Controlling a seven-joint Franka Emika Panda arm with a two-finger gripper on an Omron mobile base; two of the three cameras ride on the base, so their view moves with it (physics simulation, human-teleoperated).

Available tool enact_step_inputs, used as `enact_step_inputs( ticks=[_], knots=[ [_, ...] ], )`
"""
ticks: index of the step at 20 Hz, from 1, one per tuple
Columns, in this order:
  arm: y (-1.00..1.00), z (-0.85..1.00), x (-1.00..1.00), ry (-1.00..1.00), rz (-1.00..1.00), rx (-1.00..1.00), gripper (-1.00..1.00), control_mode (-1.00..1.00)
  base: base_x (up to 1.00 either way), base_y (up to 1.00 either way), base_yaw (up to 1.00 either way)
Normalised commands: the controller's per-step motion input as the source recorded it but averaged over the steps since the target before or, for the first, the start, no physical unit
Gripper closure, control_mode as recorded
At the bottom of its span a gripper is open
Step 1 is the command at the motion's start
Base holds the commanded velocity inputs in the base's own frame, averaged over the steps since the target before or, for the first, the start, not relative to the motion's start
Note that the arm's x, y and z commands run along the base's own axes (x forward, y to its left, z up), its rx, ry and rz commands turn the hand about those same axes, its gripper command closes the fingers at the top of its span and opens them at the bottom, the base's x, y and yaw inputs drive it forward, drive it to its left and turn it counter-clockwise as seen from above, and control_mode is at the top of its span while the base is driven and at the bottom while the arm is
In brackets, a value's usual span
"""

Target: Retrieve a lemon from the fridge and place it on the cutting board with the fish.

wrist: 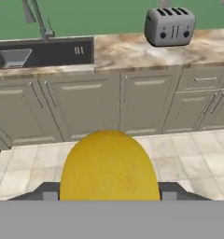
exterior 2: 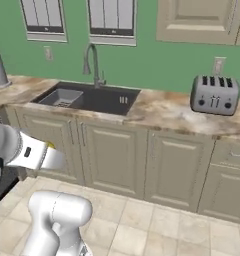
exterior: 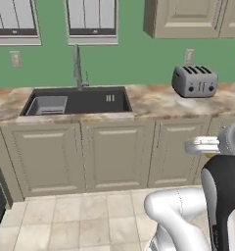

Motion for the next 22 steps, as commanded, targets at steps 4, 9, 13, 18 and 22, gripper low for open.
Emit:
enact_step_inputs(
  ticks=[4,9,13,18,22],
  knots=[
    [0.00,0.00,0.00,0.00,0.00,0.00,1.00,1.00,0.37,0.90,0.57],
    [0.00,0.00,0.00,0.00,0.00,0.00,1.00,1.00,0.27,0.42,0.80],
    [0.00,0.00,0.00,0.00,0.00,0.00,1.00,1.00,0.26,0.00,0.88],
    [0.00,0.00,0.00,0.00,0.00,0.00,1.00,1.00,0.43,0.00,0.91],
    [0.00,0.00,0.00,0.00,0.00,0.00,1.00,1.00,0.57,-0.10,0.84]
  ],
)
